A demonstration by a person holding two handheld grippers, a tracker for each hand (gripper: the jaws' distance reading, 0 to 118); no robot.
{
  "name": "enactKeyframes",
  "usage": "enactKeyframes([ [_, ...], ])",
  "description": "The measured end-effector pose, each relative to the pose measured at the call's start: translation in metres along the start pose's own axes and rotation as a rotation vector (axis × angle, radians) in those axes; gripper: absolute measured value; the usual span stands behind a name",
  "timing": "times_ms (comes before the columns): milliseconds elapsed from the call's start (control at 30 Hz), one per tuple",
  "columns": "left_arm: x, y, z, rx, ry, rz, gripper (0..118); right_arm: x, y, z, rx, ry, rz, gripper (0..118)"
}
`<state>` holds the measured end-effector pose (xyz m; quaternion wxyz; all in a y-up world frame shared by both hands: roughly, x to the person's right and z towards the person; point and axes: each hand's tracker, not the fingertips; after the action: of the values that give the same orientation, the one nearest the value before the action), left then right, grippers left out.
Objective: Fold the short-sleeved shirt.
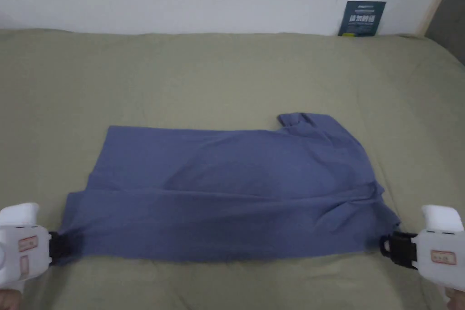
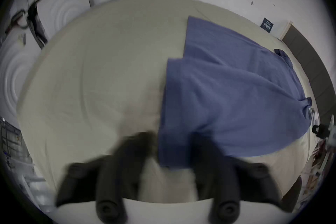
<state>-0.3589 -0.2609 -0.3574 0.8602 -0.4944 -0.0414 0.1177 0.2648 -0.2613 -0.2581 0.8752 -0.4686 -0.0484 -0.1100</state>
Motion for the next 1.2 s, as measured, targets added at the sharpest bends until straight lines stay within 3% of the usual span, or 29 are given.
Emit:
enactKeyframes([
  [33, 0.001, 0.001, 0.002, 0.004, 0.073, 0.022, 4, 0.004, 0.004, -0.006, -0.011, 0.001, -0.012, 118],
  [133, 0.017, 0.002, -0.006, 0.003, 0.113, -0.097, 4, -0.008, 0.006, -0.008, 0.056, 0.016, -0.01, 114],
  [267, 0.013, 0.01, -0.014, 0.002, 0.125, -0.09, 4, -0.013, 0.016, -0.018, -0.016, -0.022, -0.02, 110],
  [300, 0.012, 0.011, -0.015, 0.005, 0.123, -0.079, 4, -0.013, 0.017, -0.023, -0.054, -0.023, -0.02, 102],
  [333, 0.014, 0.008, -0.015, 0.005, 0.121, -0.079, 4, -0.012, 0.016, -0.024, -0.043, -0.016, -0.018, 70],
  [367, 0.014, 0.007, -0.015, 0.002, 0.125, -0.089, 4, -0.006, 0.013, -0.036, -0.051, -0.013, -0.004, 19],
  [400, 0.015, 0.008, -0.015, -0.001, 0.125, -0.096, 4, -0.007, 0.011, -0.036, -0.053, 0.033, -0.015, 10],
  [433, 0.015, 0.008, -0.015, -0.003, 0.139, -0.105, 4, -0.01, 0.012, -0.033, -0.074, 0.001, -0.005, 10],
  [800, 0.017, -0.018, 0.037, 0.002, 0.172, -0.131, 4, -0.003, -0.014, 0.044, 0.016, 0.022, 0.016, 10],
  [1200, 0.001, -0.105, 0.095, -0.039, 0.158, -0.097, 4, 0.013, -0.104, 0.08, -0.075, 0.059, -0.05, 10],
])
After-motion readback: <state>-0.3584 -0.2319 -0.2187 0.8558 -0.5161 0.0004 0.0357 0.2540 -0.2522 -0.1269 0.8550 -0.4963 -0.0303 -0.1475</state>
